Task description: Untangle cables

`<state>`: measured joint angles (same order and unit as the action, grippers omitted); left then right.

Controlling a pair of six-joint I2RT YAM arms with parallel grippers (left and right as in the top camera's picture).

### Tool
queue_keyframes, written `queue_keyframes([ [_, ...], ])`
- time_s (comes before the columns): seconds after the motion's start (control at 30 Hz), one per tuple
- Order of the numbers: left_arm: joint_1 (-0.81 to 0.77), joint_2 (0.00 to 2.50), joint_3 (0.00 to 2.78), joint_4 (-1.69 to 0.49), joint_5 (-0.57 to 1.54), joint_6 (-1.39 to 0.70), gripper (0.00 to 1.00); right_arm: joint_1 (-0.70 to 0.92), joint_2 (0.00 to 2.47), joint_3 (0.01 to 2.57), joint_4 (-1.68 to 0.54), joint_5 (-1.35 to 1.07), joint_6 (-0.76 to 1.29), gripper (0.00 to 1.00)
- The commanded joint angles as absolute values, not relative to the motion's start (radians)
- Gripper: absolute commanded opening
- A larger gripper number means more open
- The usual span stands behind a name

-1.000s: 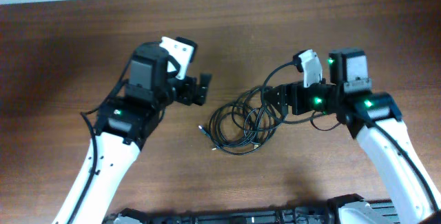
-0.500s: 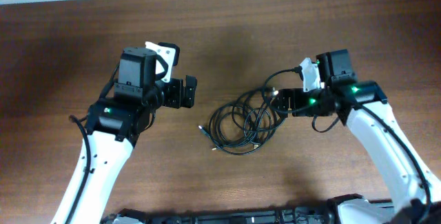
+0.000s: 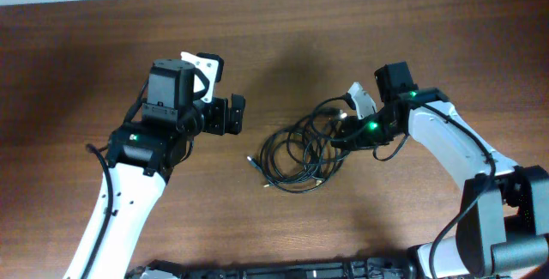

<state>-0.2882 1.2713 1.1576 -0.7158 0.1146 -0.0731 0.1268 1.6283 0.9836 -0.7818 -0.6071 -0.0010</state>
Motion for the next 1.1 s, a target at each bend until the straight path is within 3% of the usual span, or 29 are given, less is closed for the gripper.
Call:
queue_keyframes([
  [0.0,-0.285,1.258,1.167,-0.718,0.108,-0.086,0.99,0.123,1.633,0.980,-0.801,-0.681,-0.049,0.04],
  [0.23,-0.285,1.258,1.167,-0.718,0.108,-0.086,0.99,0.123,1.568,0.981,-0.887,-0.677,-0.049,0.04],
  [0.53,-0.285,1.258,1.167,-0.718,0.108,-0.086,0.99,0.123,1.180,1.100,-0.877,-0.676,-0.048,0.04],
  [0.73,-0.285,1.258,1.167,-0.718,0.108,-0.086,0.99,0.123,1.006,1.299,-0.838,-0.536,-0.048,0.04],
  [1.07,-0.285,1.258,1.167,-0.718,0.108,-0.086,0.99,0.123,0.943,1.374,-0.444,-0.498,-0.044,0.04],
])
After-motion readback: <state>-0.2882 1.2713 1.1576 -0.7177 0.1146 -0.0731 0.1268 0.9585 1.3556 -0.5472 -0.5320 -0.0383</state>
